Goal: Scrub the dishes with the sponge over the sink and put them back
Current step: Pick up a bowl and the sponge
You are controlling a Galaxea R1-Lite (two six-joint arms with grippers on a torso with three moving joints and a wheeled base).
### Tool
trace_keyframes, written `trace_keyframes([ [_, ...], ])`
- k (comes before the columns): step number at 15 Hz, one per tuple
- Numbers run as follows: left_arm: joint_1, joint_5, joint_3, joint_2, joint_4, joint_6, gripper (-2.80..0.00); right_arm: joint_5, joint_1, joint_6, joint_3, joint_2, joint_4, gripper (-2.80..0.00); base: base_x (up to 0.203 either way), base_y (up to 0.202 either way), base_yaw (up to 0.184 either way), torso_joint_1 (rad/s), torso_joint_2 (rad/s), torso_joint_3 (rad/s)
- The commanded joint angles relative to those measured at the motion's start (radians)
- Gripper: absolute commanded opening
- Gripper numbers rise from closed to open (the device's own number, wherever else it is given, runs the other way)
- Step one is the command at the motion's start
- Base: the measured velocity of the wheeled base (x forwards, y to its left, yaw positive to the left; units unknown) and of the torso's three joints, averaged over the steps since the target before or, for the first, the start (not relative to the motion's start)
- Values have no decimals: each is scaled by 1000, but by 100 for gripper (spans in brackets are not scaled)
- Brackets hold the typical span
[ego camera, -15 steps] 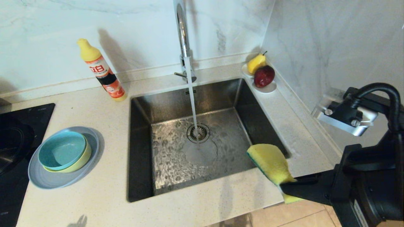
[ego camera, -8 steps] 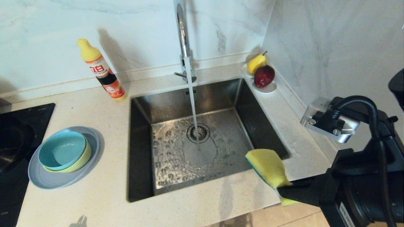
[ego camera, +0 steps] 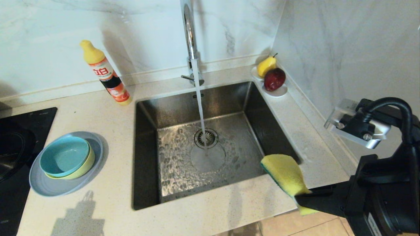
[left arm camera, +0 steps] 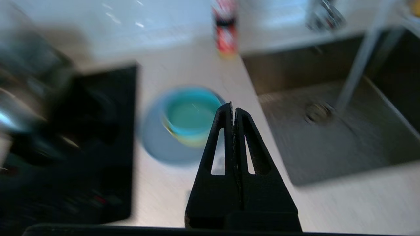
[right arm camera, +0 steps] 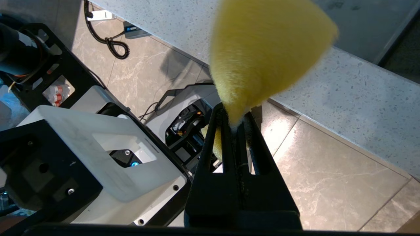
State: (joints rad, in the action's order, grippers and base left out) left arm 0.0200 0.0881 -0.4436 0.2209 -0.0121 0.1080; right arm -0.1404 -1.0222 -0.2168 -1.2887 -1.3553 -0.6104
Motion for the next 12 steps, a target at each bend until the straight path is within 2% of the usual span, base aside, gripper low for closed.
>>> trace_keyframes([
  [1,-1,66,-208,247,-14,46,-280,-2,4,-1,5,3,1,-280,0,0,0,0,0,0],
  [4,-2,169,-443,517,-72,102,-280,-7,7,2,-12,-8,4,-280,0,0,0,0,0,0],
  [7,-3,294,-734,806,-217,120,-280,-5,28,4,9,-8,0,-280,0,0,0,0,0,0],
  [9,-10,334,-839,977,-331,115,-280,-1,32,1,9,-5,0,-280,0,0,0,0,0,0],
  [12,-58,357,-915,1165,-400,68,-280,1,42,1,9,-5,-3,-280,0,0,0,0,0,0],
])
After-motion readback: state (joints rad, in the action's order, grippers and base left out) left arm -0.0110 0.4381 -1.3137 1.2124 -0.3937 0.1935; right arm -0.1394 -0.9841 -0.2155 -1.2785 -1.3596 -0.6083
